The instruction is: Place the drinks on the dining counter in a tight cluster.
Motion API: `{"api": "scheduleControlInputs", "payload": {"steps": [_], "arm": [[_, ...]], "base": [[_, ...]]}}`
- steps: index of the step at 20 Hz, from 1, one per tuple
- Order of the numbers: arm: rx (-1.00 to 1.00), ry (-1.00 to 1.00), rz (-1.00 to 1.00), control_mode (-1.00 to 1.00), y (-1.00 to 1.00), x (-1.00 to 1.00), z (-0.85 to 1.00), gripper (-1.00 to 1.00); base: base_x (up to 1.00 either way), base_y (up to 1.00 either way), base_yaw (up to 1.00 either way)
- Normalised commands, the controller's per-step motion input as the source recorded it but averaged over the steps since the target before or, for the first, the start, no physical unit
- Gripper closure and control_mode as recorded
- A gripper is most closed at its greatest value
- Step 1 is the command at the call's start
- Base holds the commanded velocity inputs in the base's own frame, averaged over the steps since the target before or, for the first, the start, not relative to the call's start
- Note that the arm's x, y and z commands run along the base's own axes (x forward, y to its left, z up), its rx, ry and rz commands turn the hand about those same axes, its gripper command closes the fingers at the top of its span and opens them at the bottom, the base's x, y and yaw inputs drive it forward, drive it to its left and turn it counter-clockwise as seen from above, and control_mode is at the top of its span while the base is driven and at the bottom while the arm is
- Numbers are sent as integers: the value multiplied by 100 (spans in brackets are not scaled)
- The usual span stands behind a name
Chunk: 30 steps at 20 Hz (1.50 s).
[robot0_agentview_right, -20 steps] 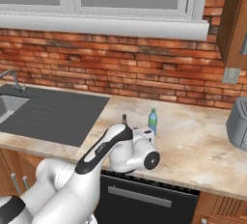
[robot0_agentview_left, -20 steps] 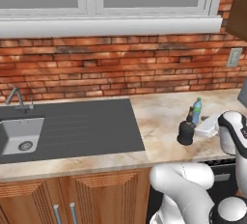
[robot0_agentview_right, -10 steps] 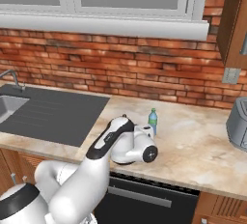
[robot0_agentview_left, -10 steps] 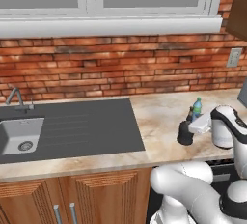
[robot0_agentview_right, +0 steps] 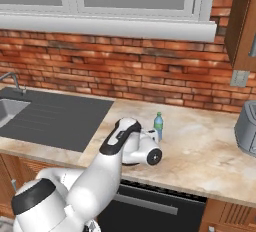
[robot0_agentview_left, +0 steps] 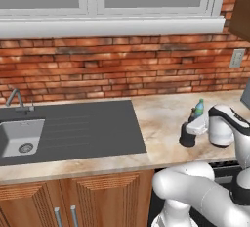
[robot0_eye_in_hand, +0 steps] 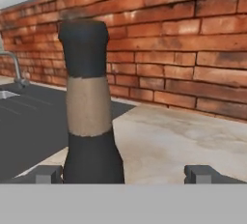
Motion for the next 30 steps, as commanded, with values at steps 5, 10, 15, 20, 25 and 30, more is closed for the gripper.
{"api": "scheduleControlInputs", "payload": {"steps": [5,10,15,20,25,30], "arm": [[0,0,0,-100,5,10,-8,100],[0,0,2,-100,3,-5,-3,100],[0,-3,12,-100,1,-18,21,100],[-2,0,13,-100,15,-17,55,100],[3,0,7,-100,9,-23,54,100],[5,-2,0,-100,9,-34,40,100]], "base": [[0,0,0],[0,0,0],[0,0,0],[0,0,0],[0,0,0],[0,0,0]]}}
